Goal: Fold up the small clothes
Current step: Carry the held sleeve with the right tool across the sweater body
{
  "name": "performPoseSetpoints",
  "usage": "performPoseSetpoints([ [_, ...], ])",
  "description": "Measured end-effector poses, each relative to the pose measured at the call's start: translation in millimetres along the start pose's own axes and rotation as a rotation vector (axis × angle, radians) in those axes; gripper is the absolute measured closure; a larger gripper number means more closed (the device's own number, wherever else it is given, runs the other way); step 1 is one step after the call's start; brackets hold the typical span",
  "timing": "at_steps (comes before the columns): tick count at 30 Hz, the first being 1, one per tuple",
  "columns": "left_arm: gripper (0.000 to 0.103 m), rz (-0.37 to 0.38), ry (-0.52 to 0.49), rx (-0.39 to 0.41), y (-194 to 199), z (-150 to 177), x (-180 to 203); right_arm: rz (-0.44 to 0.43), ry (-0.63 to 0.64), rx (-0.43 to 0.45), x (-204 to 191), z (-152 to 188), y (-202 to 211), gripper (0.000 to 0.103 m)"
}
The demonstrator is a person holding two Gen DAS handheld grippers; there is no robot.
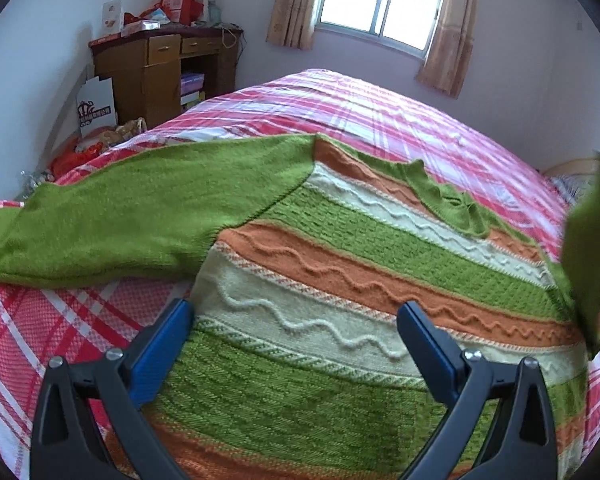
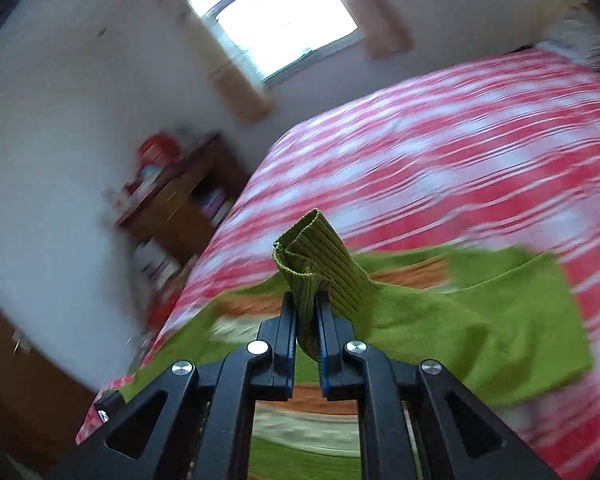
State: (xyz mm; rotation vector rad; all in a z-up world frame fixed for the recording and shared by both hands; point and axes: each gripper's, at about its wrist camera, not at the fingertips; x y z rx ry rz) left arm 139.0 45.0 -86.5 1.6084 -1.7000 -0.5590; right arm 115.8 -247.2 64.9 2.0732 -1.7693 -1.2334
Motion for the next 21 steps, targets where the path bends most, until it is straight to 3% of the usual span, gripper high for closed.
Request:
performPoseSetpoints([
  [3, 0.000, 0.026, 0.023, 0.014, 2.6, 0.5, -5.3, -0.058, 0.030, -0.078, -32.3, 12.0, -60.3, 0.095],
  [9, 0.000, 0.062, 0.063, 0.034, 6.2, 0.7, -13.6, -0.212, 0.025, -0.218, -52.0, 29.5, -149.1, 0.095],
  [16, 0.000, 0.054, 0.056, 0.033, 7.2, 1.5, -14.6, -0.430, 0.076, -0.350, -82.2, 45.5, -203.0, 0.094],
  [19, 0.000, 0.049, 0.061, 0.029, 6.5, 1.0, -15.8, -0.466, 0.095, -0.425, -92.0, 48.8, -215.7, 0.094],
  [21, 0.000, 0.040, 0.055, 0.028, 5.7, 0.3, -13.9, -0.453, 0.115, -0.424, -96.6, 47.7, -209.0, 0.094],
])
Point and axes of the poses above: each gripper's, at about its wrist camera, not at the fingertips, and y roughly against the way its jaws point, x to its right, z to its underside, and after that the axes turned 5 degrees about -x, right-handed
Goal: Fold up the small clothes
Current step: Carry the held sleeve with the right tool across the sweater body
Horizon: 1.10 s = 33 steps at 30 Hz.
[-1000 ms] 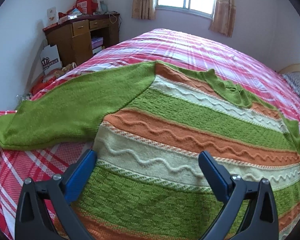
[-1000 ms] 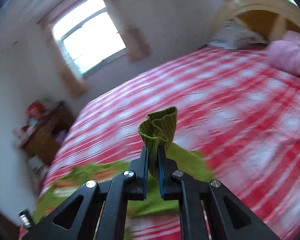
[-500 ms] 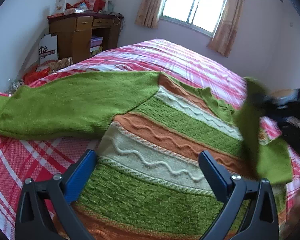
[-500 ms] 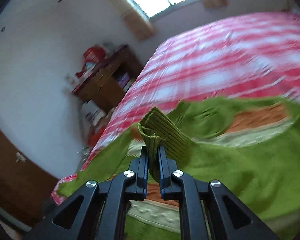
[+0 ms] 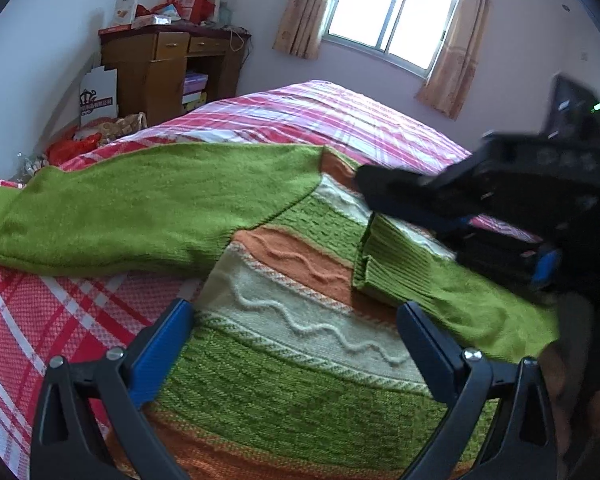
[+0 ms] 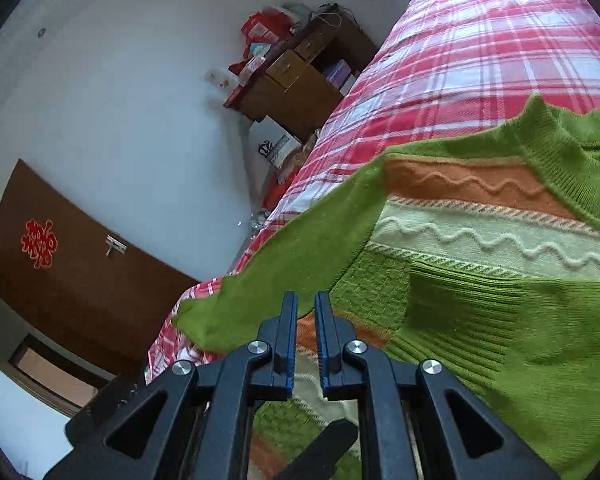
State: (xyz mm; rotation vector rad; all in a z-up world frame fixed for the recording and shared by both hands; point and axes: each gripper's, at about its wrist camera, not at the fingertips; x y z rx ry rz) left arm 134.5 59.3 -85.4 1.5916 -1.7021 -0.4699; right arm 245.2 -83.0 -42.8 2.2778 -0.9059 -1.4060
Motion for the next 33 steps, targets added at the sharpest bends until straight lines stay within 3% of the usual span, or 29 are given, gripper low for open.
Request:
performPoseSetpoints([
  [2, 0.000, -0.001, 0.000, 0.001, 0.8, -0.1, -0.1, 0.102, 0.058, 0.044, -12.4, 2.2, 17.4, 0.091],
  [3, 0.000, 0.004, 0.004, 0.005, 1.7, -0.1, -1.1, 0.175, 0.097, 0.048, -16.7, 3.3, 23.5, 0.084],
  [4, 0.000, 0.009, 0.012, 0.009, 2.4, -0.1, -2.6, 0.227, 0.121, 0.050, -19.6, 10.7, 33.1, 0.055],
  [6, 0.000, -0.006, 0.056, 0.027, 7.3, 1.2, -11.6, 0.286, 0.134, 0.058, -13.9, 15.9, 41.9, 0.017],
  [10, 0.000, 0.034, 0.124, 0.018, 13.3, 2.1, -27.8, 0.264, 0.144, 0.019, -1.3, 27.2, 53.8, 0.017],
  [14, 0.000, -0.220, 0.114, -0.045, 29.6, 6.5, -34.1, 0.344, 0.234, -0.073, -6.8, 42.1, 28.2, 0.017],
  [15, 0.000, -0.248, 0.126, -0.046, 32.7, 8.5, -40.3, 0.368, 0.262, -0.089, -7.0, 46.5, 20.9, 0.017],
  [18, 0.000, -0.288, 0.138, -0.070, 29.8, 9.5, -58.4, 0.436, 0.313, -0.092, -8.4, 53.0, 7.8, 0.027],
  [20, 0.000, -0.314, 0.120, -0.074, 25.1, 10.0, -62.3, 0.511, 0.332, -0.076, -8.8, 52.8, 4.9, 0.072],
  [22, 0.000, -0.332, 0.080, -0.061, 21.0, 11.6, -57.0, 0.494, 0.261, -0.060, -3.6, 47.3, 14.2, 0.091],
  [27, 0.000, -0.343, 0.056, -0.040, 16.5, 13.7, -51.5, 0.412, 0.140, 0.024, -3.1, 32.4, 33.4, 0.096],
  [33, 0.000, -0.342, 0.050, -0.039, 17.5, 12.9, -51.7, 0.314, 0.181, 0.057, -39.0, 16.8, 14.0, 0.096],
])
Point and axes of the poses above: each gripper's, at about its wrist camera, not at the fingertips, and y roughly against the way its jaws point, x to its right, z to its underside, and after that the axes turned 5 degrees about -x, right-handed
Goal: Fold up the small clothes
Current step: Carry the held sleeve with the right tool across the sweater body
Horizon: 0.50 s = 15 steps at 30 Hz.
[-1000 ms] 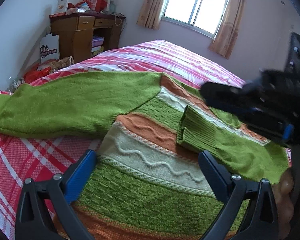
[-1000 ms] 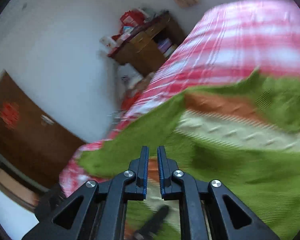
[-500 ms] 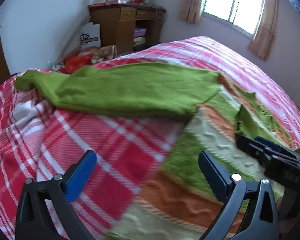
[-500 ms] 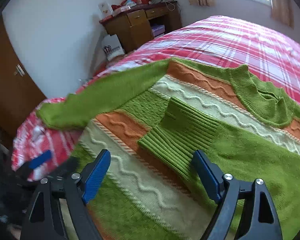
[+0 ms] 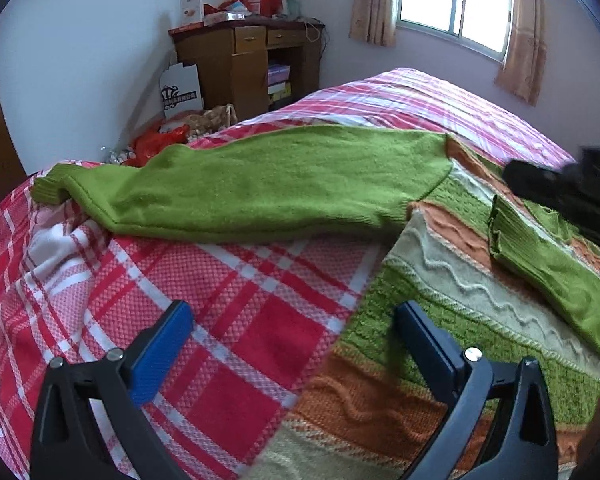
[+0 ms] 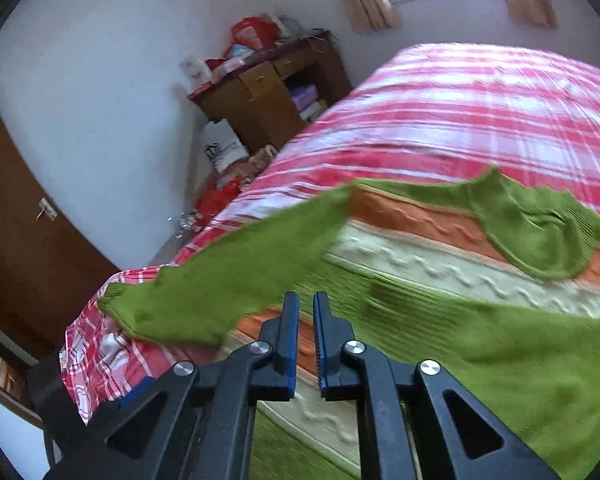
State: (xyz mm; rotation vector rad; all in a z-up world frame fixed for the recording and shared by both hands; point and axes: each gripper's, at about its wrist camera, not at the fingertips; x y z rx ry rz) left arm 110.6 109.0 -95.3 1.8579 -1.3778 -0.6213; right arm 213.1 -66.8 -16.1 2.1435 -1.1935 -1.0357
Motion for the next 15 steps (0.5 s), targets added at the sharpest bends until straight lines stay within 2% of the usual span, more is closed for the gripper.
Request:
performPoseSetpoints([
  [4, 0.000, 0.003, -0.003, 0.003, 0.8, 1.7, 1.0, -0.033, 0.005, -0.039, -16.1, 3.9, -22.9, 0.096],
  [8, 0.000, 0.003, -0.006, 0.006, 1.1, 2.3, 1.7, 0.070, 0.110, -0.020, -31.0, 11.0, -15.9, 0.095],
  [10, 0.000, 0.000, -0.008, 0.007, 1.3, 2.6, 2.5, 0.087, 0.129, -0.020, -29.9, 12.6, -8.5, 0.094],
  [12, 0.000, 0.002, -0.007, 0.008, 1.3, 3.1, 2.2, 0.116, 0.142, -0.010, -24.9, 14.7, -0.2, 0.070],
  [13, 0.000, 0.004, -0.006, 0.008, 1.3, 3.1, 2.0, 0.130, 0.150, -0.009, -22.0, 15.7, 2.7, 0.032],
  [14, 0.000, 0.004, -0.006, 0.008, 1.5, 2.8, 1.9, 0.132, 0.152, -0.010, -18.5, 17.2, 5.2, 0.013],
  [15, 0.000, 0.004, -0.006, 0.008, 1.5, 2.8, 1.9, 0.128, 0.150, -0.003, -15.1, 20.3, 8.9, 0.013],
])
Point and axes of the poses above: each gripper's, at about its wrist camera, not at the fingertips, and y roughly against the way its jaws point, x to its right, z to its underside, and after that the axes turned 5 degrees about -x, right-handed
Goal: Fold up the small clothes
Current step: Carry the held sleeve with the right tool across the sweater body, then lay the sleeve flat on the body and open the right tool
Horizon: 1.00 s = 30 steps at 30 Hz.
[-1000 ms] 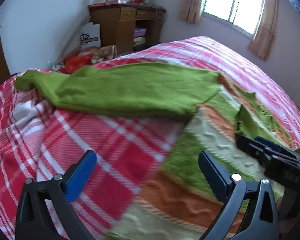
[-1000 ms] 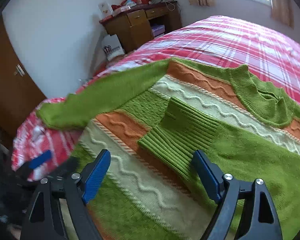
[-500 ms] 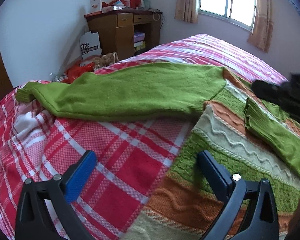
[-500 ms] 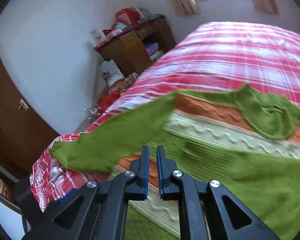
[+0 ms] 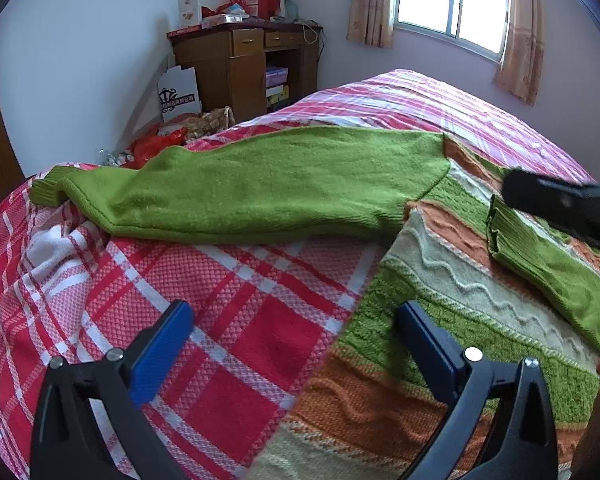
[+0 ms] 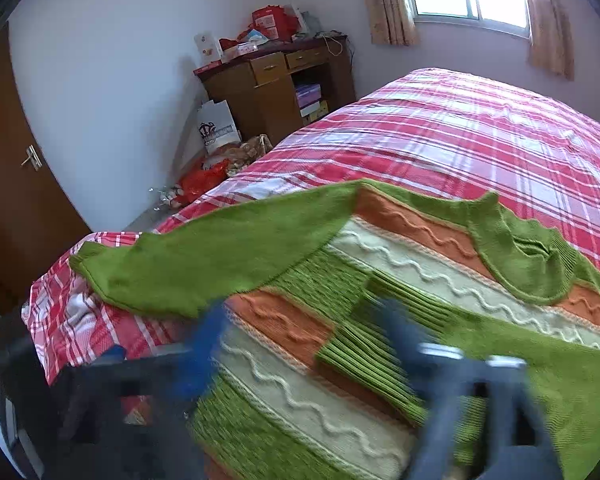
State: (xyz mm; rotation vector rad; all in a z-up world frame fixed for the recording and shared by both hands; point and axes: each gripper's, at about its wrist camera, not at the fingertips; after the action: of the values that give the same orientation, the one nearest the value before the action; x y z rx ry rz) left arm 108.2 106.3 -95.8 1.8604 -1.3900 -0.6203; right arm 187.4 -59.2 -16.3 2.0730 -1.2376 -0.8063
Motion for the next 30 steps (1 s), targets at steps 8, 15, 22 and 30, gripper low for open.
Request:
performPoseSetpoints([
  [8, 0.000, -0.001, 0.000, 0.001, -0.6, -0.1, 1.1, 0.065, 0.112, -0.104, -5.0, 14.8, -19.1, 0.013],
  [15, 0.000, -0.003, -0.002, 0.002, 0.1, -0.3, 2.0, 0.048, -0.062, -0.133, 31.0, 12.1, -25.7, 0.095],
  [22, 0.000, -0.005, -0.003, 0.005, 1.2, -0.1, 3.8, 0.019, -0.095, -0.010, 13.6, -5.5, 0.9, 0.099],
  [30, 0.000, 0.001, 0.000, 0.009, 2.6, 0.5, 2.4, -0.053, -0.098, -0.019, -12.0, -26.4, -31.4, 0.099],
])
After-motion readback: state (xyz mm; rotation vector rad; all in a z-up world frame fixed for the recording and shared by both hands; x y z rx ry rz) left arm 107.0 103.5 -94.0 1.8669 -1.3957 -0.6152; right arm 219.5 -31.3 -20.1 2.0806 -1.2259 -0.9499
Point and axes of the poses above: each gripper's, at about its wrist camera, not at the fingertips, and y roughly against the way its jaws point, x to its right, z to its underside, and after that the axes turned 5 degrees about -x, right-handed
